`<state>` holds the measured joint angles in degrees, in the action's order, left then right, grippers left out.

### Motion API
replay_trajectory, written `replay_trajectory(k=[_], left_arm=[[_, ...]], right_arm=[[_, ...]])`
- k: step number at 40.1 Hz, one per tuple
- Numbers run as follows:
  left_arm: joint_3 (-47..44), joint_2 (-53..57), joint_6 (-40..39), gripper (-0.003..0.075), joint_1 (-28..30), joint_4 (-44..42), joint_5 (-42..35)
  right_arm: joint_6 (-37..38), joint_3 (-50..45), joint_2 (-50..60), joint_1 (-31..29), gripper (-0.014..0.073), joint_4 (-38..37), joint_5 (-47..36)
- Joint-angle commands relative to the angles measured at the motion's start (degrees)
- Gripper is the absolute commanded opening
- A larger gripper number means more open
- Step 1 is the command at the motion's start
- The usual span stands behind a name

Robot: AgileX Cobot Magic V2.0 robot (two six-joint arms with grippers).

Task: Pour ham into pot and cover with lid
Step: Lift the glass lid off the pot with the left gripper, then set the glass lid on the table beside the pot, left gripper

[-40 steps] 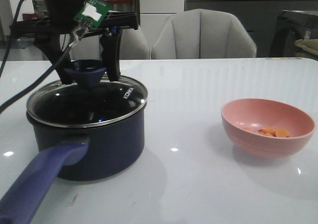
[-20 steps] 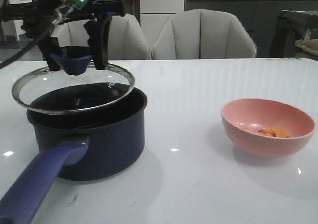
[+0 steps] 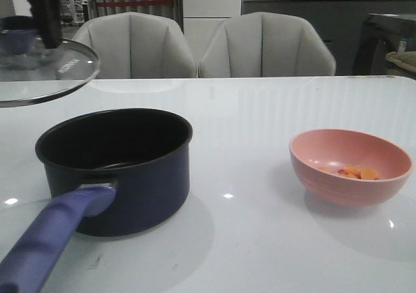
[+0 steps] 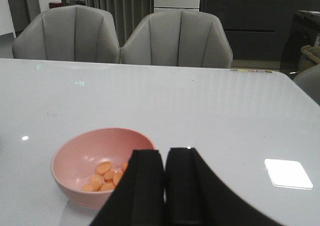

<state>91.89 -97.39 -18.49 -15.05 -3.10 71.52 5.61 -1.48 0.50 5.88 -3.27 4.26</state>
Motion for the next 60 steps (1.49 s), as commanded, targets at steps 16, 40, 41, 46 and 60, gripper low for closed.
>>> replay_trajectory(k=[16,40,41,46,60], left_arm=[[-20.6,6.4,6.7,0.0283,15.8,5.1,-13.8],[-29.1,3.0,7.3,0.0283,20.7,6.3,-23.3],[-29.1,2.9,7.3,0.0283,20.7,6.3,-23.6],[-29.1,1.9,7.3,0.0285,20.7,6.4,-23.9],[-28.8,-0.8,8.4,0.0463,18.7,6.3,-24.2]], right_arm=[[-0.2,-0.6,1.2,-0.2,0.0161,-0.7,-4.8],[-0.2,-0.6,1.2,-0.3,0.0161,-0.7,-4.8],[-0.2,-0.6,1.2,-0.3,0.0161,-0.7,-4.8],[-0.2,-0.6,1.2,-0.3,0.0161,-0.7,-4.8],[-0.2,-0.6,1.2,-0.3,0.0161,-0.7,-4.8]])
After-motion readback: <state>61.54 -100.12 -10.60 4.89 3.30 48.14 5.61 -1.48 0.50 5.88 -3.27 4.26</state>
